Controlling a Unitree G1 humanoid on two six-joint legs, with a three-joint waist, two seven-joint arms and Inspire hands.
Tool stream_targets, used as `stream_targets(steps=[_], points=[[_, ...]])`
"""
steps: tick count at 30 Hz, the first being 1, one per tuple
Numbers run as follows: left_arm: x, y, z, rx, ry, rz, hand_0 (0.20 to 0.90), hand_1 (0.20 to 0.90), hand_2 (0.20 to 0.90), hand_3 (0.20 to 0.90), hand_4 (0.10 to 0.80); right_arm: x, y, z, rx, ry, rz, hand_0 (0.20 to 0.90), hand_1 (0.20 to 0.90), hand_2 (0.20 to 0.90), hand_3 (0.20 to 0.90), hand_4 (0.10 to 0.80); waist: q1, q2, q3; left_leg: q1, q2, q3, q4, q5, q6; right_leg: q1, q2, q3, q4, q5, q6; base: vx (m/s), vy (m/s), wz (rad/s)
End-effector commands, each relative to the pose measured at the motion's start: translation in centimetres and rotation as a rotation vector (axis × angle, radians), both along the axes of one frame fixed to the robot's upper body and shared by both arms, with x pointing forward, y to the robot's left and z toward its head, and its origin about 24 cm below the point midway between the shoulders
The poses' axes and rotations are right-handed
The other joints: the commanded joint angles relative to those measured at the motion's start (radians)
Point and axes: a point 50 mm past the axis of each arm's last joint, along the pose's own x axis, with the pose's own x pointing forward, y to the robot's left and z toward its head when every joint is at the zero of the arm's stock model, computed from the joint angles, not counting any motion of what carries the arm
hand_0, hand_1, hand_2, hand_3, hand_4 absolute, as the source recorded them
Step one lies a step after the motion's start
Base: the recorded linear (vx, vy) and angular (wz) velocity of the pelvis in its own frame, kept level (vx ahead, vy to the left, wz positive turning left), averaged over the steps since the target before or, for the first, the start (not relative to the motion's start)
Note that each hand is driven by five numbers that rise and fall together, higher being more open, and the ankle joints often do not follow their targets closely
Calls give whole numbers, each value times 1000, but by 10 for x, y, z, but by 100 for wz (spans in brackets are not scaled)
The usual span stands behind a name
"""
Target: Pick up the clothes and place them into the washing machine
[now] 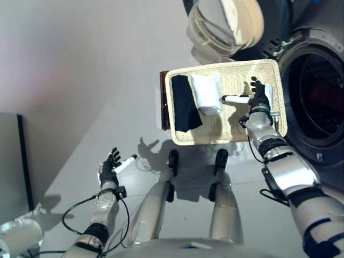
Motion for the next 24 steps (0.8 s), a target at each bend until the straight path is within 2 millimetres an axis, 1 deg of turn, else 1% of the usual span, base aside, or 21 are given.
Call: stream_targets(steps=[1, 4, 5, 7, 10, 13, 14, 15, 18, 20, 21, 22, 23, 24], points=[[18, 33, 47, 102, -237, 84, 900, 900, 900, 900, 800, 17, 5, 49, -95, -140, -2, 900, 900, 900, 900, 800, 31, 0, 27, -61, -13, 3, 57, -30, -52, 69, 5, -26, 11, -70, -7, -6, -10, 23], [31, 32, 75, 140, -361, 58, 900, 900, 900, 900, 800, 19, 6, 58, -127, -139, -21, 900, 900, 900, 900, 800, 47, -10, 42, -81, -22, -12, 69, -32, -51, 62, -3, -41, 29, -79, -6, -8, 12, 19], [34, 29, 81, 146, -386, 42, 900, 900, 900, 900, 800, 19, 6, 57, -130, -129, -27, 900, 900, 900, 900, 800, 54, -11, 47, -89, -25, -17, 74, -33, -50, 56, -6, -47, 39, -83, -7, -6, 30, 16], [38, 28, 94, 164, -442, 36, 900, 900, 900, 900, 800, 20, 4, 64, -155, -129, -47, 900, 900, 900, 900, 800, 64, -15, 57, -109, -31, -24, 91, -38, -49, 39, -9, -53, 64, -96, -8, -7, 24, 20], [47, 27, 109, 172, -506, 40, 900, 900, 900, 900, 800, 23, 7, 74, -160, -151, -57, 900, 900, 900, 900, 800, 70, -21, 73, -151, -36, -27, 134, -53, -46, -2, -11, -56, 117, -117, -12, -9, 39, 22], [54, 18, 123, 165, -565, 19, 900, 900, 900, 900, 800, 24, 8, 77, -186, -138, -70, 900, 900, 900, 900, 800, 82, -23, 88, -195, -43, -32, 177, -69, -43, -41, -15, -62, 168, -138, -16, 12, 37, 13], [55, 15, 126, 162, -584, 10, 900, 900, 900, 900, 800, 24, 6, 78, -208, -123, -82, 900, 900, 900, 900, 800, 87, -23, 91, -206, -45, -33, 183, -71, -43, -50, -19, -65, 178, -144, -16, 127, 8, 21], [56, 12, 131, 156, -605, 0, 900, 900, 900, 900, 800, 24, 5, 81, -238, -107, -94, 900, 900, 900, 900, 800, 94, -24, 90, -209, -47, -43, 195, -109, -47, -53, -19, -60, 198, -184, -10, 128, 20, 22], [60, 2, 147, 146, -679, -28, 900, 900, 900, 900, 800, 24, -1, 94, -330, -94, -129, 900, 900, 900, 900, 800, 108, -17, 107, -255, -52, -48, 219, -112, -45, -95, -25, -63, 237, -200, -14, 48, 30, 14], [62, -3, 153, 143, -703, -40, 900, 900, 900, 900, 800, 23, -6, 106, -395, -89, -147, 900, 900, 900, 900, 800, 117, -8, 120, -273, -56, -49, 218, -111, -46, -113, -28, -66, 246, -207, -16, 19, 29, 5], [62, -4, 152, 142, -699, -38, 900, 900, 900, 900, 800, 23, -8, 108, -436, -74, -150, 900, 900, 900, 900, 800, 120, -4, 126, -281, -57, -51, 217, -108, -47, -120, -31, -66, 247, -207, -16, 24, 19, 7], [62, -6, 150, 142, -690, -43, 900, 900, 900, 900, 800, 23, -9, 113, -493, -53, -153, 790, 790, 790, 790, 722, 123, 1, 133, -292, -58, -52, 214, -105, -47, -127, -34, -68, 247, -208, -16, 30, 19, 6], [63, -7, 149, 141, -686, -43, 900, 900, 900, 900, 800, 23, -9, 116, -502, -56, -154, 790, 790, 790, 790, 722, 123, 4, 139, -297, -60, -54, 212, -102, -47, -133, -35, -69, 249, -209, -16, 32, 31, 12], [64, -8, 148, 141, -678, -40, 900, 900, 900, 900, 800, 23, -9, 119, -511, -54, -159, 373, 373, 373, 373, 424, 123, 6, 143, -299, -60, -54, 209, -100, -47, -140, -35, -68, 251, -209, -16, 43, 41, 11]])
